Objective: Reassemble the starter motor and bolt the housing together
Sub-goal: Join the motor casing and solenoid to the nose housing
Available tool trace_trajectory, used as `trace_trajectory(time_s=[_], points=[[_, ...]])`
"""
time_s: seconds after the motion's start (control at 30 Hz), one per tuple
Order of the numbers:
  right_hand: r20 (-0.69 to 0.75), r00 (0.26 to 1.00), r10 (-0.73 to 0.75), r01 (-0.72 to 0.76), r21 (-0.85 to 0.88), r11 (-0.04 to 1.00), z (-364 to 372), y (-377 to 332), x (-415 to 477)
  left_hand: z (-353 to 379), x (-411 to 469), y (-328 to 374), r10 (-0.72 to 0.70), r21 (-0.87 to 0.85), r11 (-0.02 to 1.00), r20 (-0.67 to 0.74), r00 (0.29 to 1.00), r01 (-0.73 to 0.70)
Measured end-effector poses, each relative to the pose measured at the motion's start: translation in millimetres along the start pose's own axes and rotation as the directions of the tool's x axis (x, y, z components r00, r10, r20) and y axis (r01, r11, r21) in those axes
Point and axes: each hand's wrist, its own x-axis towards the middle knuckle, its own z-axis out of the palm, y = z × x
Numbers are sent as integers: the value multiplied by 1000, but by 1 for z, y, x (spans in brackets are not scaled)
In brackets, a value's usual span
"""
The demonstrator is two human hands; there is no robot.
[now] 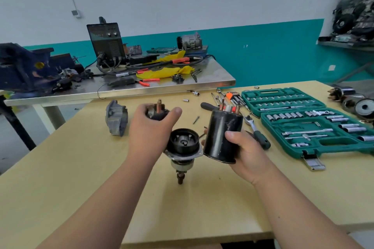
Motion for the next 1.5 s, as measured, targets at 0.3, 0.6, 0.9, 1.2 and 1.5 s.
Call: trace_trajectory(time_s=[0.3, 0.6, 0.9, 1.2, 1.5], points=[[153, 987, 49, -88, 253, 963, 5, -5, -6, -20, -18, -17, 57, -61, 996, -56, 997, -61], [-219, 875, 431, -224, 607, 762, 12, 0, 0, -32, -16, -25, 135, -101, 987, 137, 981, -122], [-123, 930, 346, -187, 653, 734, 4, -4, 2, -24, -23, -18, 286, -187, 950, 197, 938, -250], [-177, 942, 285, -103, 656, 748, 2, -12, 3, -20, -26, -18, 309, -225, 939, 222, 925, -259], [-196, 946, 259, -56, 688, 724, 0, -14, 2, -19, -30, -13, 321, -242, 933, 230, 919, -265]])
